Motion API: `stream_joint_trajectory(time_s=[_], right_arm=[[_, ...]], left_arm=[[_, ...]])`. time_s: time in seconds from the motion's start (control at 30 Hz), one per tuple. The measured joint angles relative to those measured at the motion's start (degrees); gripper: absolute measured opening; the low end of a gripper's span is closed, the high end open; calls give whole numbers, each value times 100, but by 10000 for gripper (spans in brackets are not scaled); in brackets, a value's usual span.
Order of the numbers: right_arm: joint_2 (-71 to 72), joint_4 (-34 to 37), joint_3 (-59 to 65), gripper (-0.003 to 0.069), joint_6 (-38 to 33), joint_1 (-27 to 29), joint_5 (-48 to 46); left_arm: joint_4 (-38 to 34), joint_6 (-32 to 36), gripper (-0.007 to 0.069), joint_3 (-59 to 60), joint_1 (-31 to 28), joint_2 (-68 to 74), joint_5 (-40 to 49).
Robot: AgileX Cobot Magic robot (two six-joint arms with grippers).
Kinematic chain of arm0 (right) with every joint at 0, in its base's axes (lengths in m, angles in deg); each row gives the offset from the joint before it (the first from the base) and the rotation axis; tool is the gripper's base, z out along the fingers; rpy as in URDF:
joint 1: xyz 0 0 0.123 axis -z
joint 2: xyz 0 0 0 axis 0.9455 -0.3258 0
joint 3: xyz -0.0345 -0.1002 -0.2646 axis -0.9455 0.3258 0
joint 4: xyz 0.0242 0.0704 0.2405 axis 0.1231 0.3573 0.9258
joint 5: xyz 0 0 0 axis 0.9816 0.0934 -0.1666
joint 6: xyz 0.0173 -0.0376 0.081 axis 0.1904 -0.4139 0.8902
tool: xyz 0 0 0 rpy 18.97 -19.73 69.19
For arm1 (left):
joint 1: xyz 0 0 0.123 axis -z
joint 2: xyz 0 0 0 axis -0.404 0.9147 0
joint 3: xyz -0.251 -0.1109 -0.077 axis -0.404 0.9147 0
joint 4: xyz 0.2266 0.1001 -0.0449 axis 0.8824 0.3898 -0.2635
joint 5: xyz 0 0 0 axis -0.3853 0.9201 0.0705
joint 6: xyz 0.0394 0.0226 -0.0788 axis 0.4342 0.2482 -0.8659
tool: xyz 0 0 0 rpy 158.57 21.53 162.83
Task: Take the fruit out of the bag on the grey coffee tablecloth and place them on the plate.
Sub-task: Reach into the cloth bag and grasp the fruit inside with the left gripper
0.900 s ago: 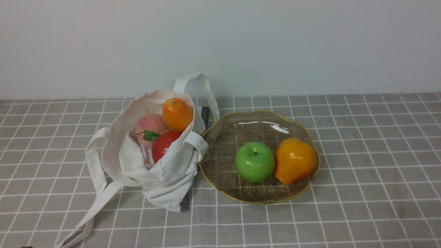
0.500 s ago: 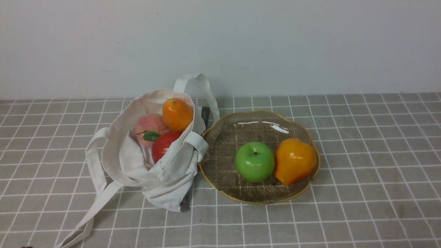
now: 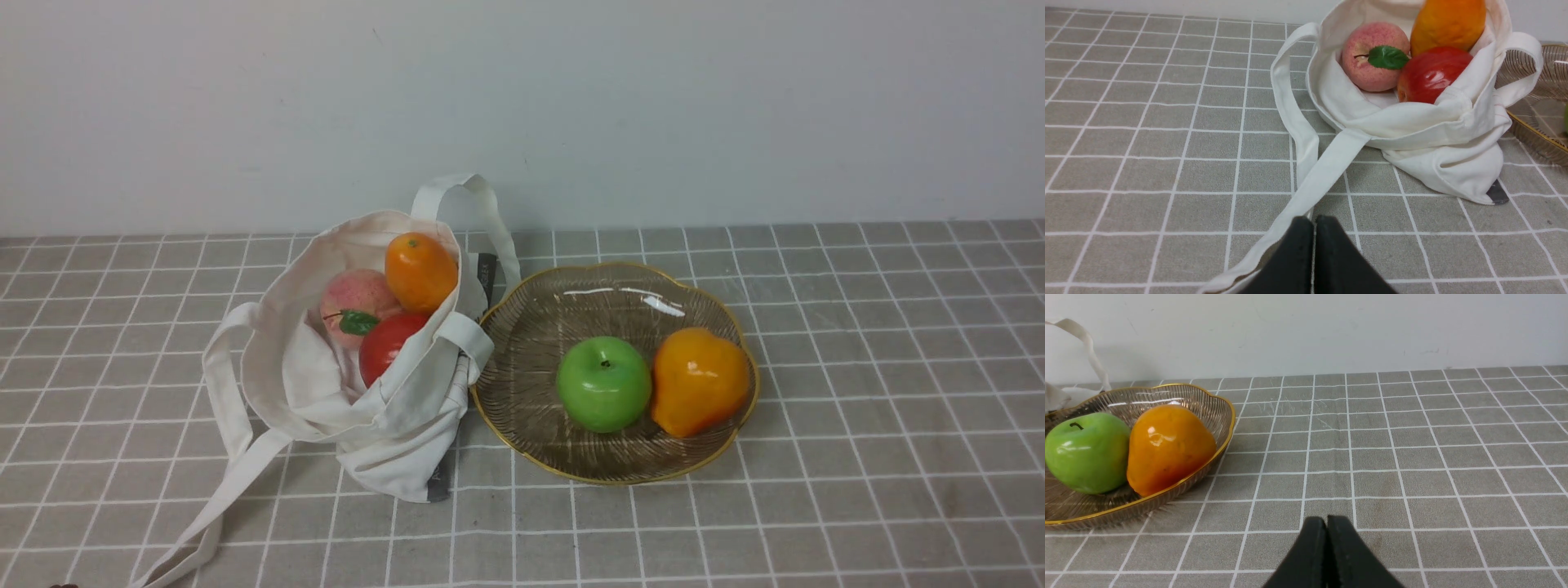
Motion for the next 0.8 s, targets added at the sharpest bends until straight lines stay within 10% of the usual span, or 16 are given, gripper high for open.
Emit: stream_joint_trajectory(time_s=[0.8], right_arm=[[0,0,0,-15,0,0,0]], left_arm=[[-407,-210,-8,0,0,0,-12]])
